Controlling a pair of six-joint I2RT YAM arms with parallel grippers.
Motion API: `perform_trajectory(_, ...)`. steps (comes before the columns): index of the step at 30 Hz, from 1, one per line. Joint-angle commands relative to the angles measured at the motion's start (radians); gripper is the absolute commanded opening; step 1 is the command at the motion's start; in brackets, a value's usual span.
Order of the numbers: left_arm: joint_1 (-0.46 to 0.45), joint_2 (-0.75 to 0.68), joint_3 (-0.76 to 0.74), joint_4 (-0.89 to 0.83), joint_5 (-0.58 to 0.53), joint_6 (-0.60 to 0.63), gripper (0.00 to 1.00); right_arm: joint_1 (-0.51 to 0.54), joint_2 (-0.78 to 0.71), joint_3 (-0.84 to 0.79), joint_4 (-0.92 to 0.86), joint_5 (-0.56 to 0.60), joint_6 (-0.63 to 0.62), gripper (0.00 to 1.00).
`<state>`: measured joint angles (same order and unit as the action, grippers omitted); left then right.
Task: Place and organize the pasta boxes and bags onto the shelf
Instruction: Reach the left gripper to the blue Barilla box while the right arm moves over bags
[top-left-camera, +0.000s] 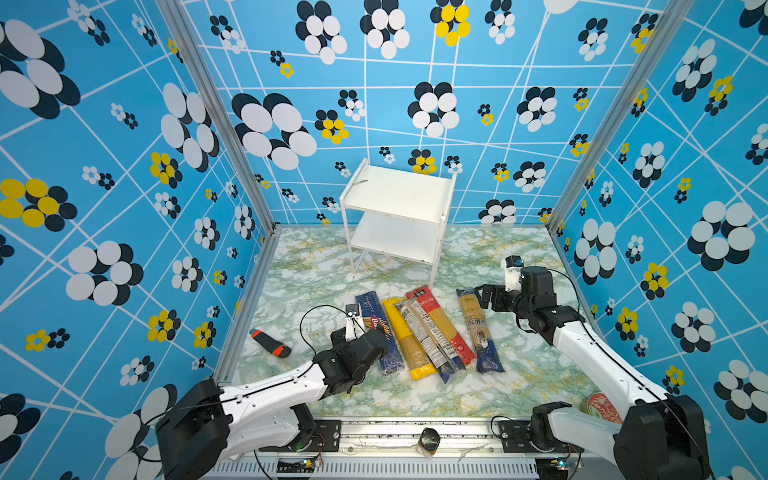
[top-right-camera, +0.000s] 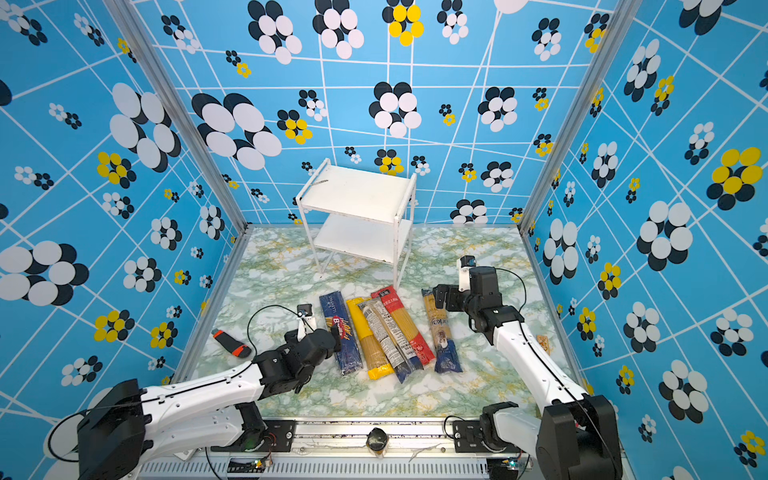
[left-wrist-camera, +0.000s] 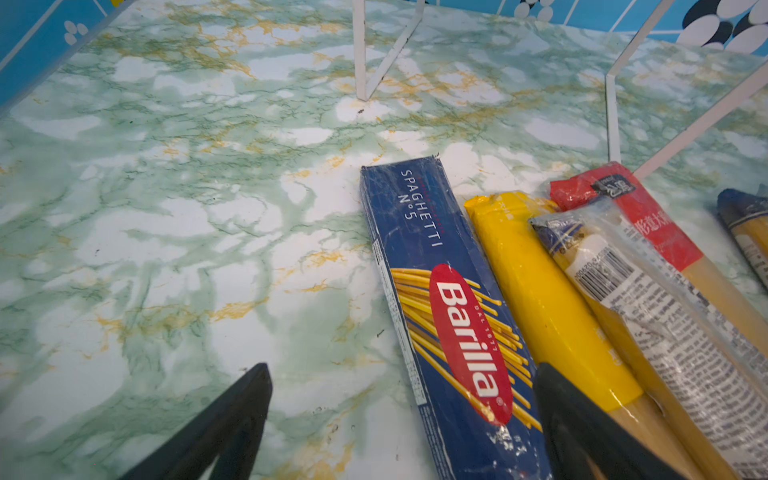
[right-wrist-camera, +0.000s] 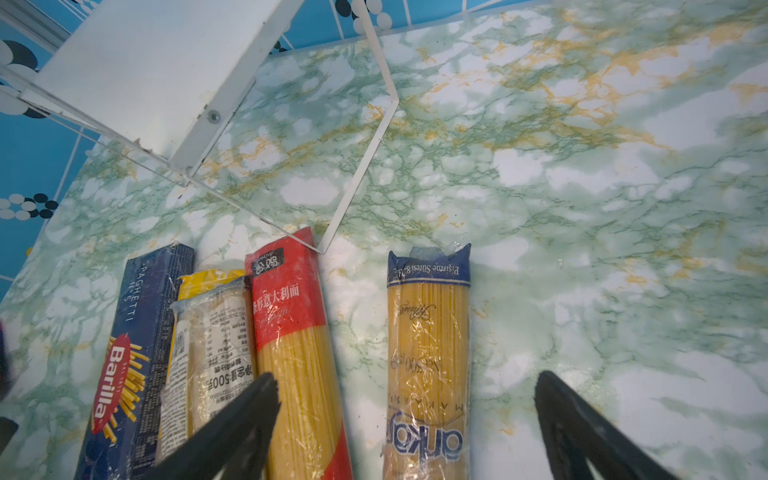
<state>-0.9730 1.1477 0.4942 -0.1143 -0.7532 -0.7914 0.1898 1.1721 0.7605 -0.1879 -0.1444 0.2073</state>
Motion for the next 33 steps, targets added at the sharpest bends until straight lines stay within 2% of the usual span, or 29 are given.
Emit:
perform_trajectory(1, -0.048, 0.089, 0.067, -0.038, -0.105, -0.108, 0.99, 0.01, -0.001, 0.009, -0.039, 0.004, 0.013, 0.98)
perform_trajectory(8, -0.098, 0.238, 0.123, -0.063, -0.118, -0.287, 0.99, 0.014, -0.007, -0.008, -0.04, 0.001, 0.012, 0.98)
perform_trajectory(11, -0.122, 0.299, 0.18, -0.143, -0.148, -0.351, 0.99, 0.014, 0.001, -0.008, -0.041, 0.007, 0.011, 0.98)
perform_trajectory(17, -0.134, 0.384, 0.241, -0.206, -0.118, -0.398, 0.99, 0.016, 0.023, -0.013, -0.033, 0.011, 0.018, 0.99)
perform_trajectory(23, -0.153, 0.409, 0.213, -0.232, -0.093, -0.505, 0.99, 0.016, 0.038, -0.02, -0.016, 0.018, 0.018, 0.99)
perform_trajectory(33, -0.159, 0.44, 0.198, -0.273, -0.052, -0.551, 0.99, 0.016, 0.042, -0.03, -0.007, 0.035, 0.017, 0.99)
